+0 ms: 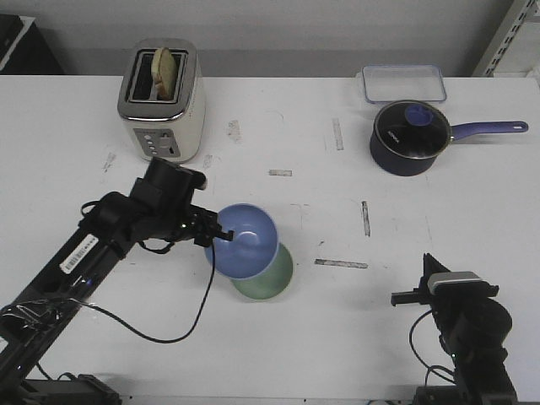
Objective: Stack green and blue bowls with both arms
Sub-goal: 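Carry the blue bowl with the left gripper onto the green bowl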
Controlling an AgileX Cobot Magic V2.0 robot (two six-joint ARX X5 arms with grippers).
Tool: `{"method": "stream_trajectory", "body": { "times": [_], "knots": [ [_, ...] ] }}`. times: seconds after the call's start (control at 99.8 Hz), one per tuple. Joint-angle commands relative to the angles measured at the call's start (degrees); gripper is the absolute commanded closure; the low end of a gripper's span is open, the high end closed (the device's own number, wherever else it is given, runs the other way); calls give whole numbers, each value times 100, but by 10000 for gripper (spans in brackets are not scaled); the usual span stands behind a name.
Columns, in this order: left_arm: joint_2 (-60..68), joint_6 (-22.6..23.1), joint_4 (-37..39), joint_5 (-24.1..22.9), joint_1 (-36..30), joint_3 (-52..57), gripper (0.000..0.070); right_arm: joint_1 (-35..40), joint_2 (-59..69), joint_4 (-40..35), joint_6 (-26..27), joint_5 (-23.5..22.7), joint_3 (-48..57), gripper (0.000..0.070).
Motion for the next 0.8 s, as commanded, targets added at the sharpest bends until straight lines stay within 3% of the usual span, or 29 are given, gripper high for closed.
{"method": "stream_trajectory", "body": {
  "times": [0.0,0.17,0.792],
  "knots": [
    [208,-13,96,-44,-219,116,700,9,61,55,17,0,42,700],
    [684,-15,133,-208,-584,116,700,9,109,57,17,0,42,700],
    [1228,33,-66,-341,-579,116,700,9,109,59,15,2,42,700]
  ]
}}
